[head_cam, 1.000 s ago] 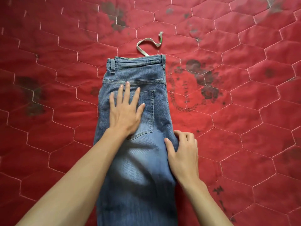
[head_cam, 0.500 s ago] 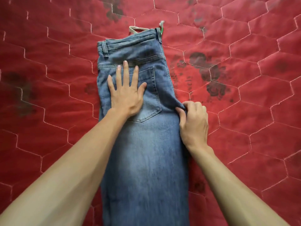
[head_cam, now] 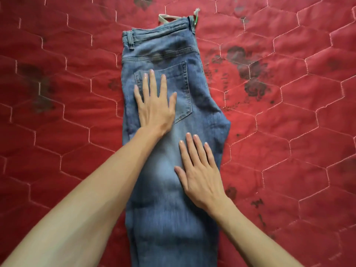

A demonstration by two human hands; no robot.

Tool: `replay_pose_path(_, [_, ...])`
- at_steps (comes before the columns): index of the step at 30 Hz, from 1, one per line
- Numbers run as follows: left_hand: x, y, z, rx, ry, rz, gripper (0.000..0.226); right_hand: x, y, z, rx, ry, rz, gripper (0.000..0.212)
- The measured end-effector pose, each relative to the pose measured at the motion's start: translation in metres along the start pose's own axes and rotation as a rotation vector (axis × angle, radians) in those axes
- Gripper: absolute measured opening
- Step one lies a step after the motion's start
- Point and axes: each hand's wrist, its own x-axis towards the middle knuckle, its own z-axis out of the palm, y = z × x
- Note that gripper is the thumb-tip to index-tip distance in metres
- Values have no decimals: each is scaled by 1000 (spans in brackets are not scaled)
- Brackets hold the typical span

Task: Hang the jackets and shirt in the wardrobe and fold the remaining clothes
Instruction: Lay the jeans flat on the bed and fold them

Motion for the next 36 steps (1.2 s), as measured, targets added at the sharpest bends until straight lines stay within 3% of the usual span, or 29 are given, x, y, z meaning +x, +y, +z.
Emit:
replay_pose_path(5, [-119, -5, 15, -49, 2, 32, 58, -48, -6, 1, 3, -37, -30, 66])
replay_pose_path(13, [-265, -6, 11, -74, -47, -170, 61, -142, -34, 5, 76, -103, 32, 67])
replay_pose_path(18, [-352, -10, -8, -288, 84, -497, 59, -192, -46, -9, 372, -18, 338, 61])
replay_pose_path(22, [-413, 5, -27, -579, -32, -706, 47, -225, -51, -17, 736, -70, 651, 53])
replay_pose_path(26, [-472, 4, -27, -648, -47, -737, 20, -268, -56, -14, 743, -284, 594, 24])
replay_pose_path(28, [-492, 1, -25, -678, -26, -752, 29, -289, -59, -14, 714, -371, 575, 18])
replay_pose_path(31, [-518, 1, -27, -690, -70, -738, 49, -319, -64, -13, 703, -360, 581, 17])
replay_pose_path(36, [-557, -12, -25, -849, -221, -683, 55, -362, -74, -9, 790, -379, 592, 14])
